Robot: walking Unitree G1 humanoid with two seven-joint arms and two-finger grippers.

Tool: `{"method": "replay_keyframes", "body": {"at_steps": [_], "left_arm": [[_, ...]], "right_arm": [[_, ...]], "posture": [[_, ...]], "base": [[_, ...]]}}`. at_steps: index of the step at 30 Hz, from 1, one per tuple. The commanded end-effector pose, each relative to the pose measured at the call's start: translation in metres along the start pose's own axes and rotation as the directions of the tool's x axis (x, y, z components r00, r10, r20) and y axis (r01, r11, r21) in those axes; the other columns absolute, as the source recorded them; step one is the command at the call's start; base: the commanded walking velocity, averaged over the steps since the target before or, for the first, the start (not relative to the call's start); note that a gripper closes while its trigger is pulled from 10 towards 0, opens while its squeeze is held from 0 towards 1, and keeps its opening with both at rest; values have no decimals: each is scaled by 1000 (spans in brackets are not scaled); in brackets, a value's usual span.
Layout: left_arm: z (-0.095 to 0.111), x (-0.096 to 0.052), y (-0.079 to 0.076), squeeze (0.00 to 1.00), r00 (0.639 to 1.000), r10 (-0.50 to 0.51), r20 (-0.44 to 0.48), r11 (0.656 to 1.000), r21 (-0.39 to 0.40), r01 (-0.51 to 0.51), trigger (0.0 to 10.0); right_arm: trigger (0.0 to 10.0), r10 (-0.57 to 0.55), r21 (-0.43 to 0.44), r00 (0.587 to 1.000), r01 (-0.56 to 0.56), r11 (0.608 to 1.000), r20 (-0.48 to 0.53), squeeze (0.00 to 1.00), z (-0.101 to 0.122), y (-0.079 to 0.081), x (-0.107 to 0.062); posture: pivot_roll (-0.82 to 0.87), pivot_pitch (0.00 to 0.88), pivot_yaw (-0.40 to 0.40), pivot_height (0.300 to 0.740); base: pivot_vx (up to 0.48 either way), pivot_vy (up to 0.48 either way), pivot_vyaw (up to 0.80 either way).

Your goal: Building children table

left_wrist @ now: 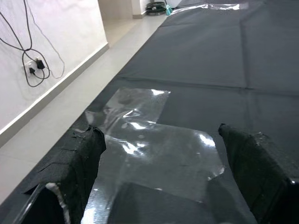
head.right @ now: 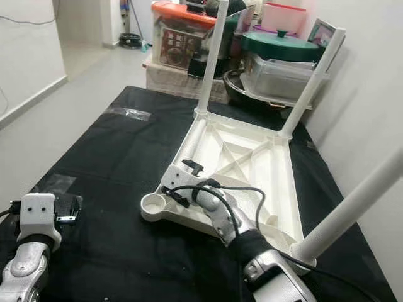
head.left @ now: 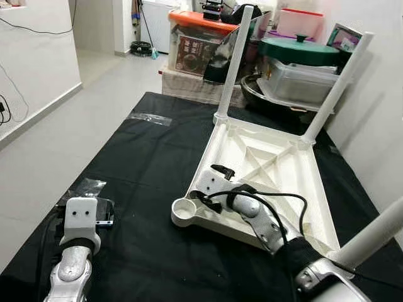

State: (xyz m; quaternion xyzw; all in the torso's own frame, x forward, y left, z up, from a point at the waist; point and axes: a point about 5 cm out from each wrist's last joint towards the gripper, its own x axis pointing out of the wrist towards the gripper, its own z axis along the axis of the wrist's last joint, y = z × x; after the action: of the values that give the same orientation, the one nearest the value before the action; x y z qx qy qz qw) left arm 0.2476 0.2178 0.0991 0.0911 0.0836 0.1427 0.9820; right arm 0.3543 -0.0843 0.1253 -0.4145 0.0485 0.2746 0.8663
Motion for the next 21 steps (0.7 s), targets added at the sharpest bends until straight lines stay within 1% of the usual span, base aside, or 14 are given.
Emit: {"method": "replay_keyframes", "body": {"at_steps": [1,4,6,9,10,12,13,14,16,17,18,19,20,21], "left_arm": [[-5,0,-6,0,999,-19,-27,1000,5,19,10000],[-5,0,-6,0,999,-20,-27,1000,5,20,10000],[-4,-1,-7,0,999,-19,-26,1000,3,19,10000],[-4,-1,-7,0,1000,-15,-27,1000,0,15,10000],[-4,-1,-7,0,1000,-15,-27,1000,0,15,10000],[-4,-2,-6,0,1000,-11,-28,1000,-1,11,10000],[-4,-2,-6,0,1000,-11,-28,1000,-1,11,10000],[-4,-2,-6,0,1000,-10,-28,1000,-1,10,10000],[-4,-2,-6,0,1000,-10,-28,1000,-1,10,10000],[-4,-2,-6,0,1000,-9,-29,1000,-1,9,10000],[-4,-2,-6,0,1000,-9,-29,1000,-1,9,10000],[-4,-2,-7,0,999,-11,-30,1000,0,11,10000],[-4,-2,-7,0,999,-11,-30,1000,0,11,10000],[-4,-2,-7,0,999,-13,-31,1000,1,13,10000]], "right_arm": [[10000,-30,5,999,30,1000,-33,0,-5,-5,0],[10000,-47,15,999,47,999,-26,0,0,-5,4],[10000,-131,41,991,132,990,-29,0,10,-10,12],[10000,-232,94,971,236,967,-55,0,10,-19,14],[10000,-232,94,971,236,967,-55,0,10,-19,14],[10000,-369,148,924,380,913,-97,0,5,-37,11],[10000,-369,148,924,380,913,-97,0,5,-37,11],[10000,-430,170,895,444,880,-116,0,2,-46,8],[10000,-430,170,895,444,880,-116,0,2,-46,8],[10000,-480,178,867,497,849,-131,0,0,-53,6],[10000,-480,178,867,497,849,-131,0,0,-53,6],[2392,-505,213,854,520,827,-122,0,0,-58,3],[2392,-505,213,854,520,827,-122,0,0,-58,3],[0,-502,265,859,509,819,-98,0,0,-59,2]], "posture": [[71,0,-170,740],[71,0,-170,740],[79,0,-181,740],[80,0,-184,740],[80,0,-184,740],[79,0,-185,740],[79,0,-185,740],[79,0,-185,740],[79,0,-185,740],[78,0,-183,740],[78,0,-183,740],[75,0,-181,740],[75,0,-181,740],[74,0,-180,740]], "base": [[0,0,0],[0,0,0],[0,0,0],[0,0,0],[0,0,0],[0,0,0],[0,0,0],[0,0,0],[0,0,0],[0,0,0],[0,0,0],[0,0,0],[0,0,0],[0,0,0]]}}
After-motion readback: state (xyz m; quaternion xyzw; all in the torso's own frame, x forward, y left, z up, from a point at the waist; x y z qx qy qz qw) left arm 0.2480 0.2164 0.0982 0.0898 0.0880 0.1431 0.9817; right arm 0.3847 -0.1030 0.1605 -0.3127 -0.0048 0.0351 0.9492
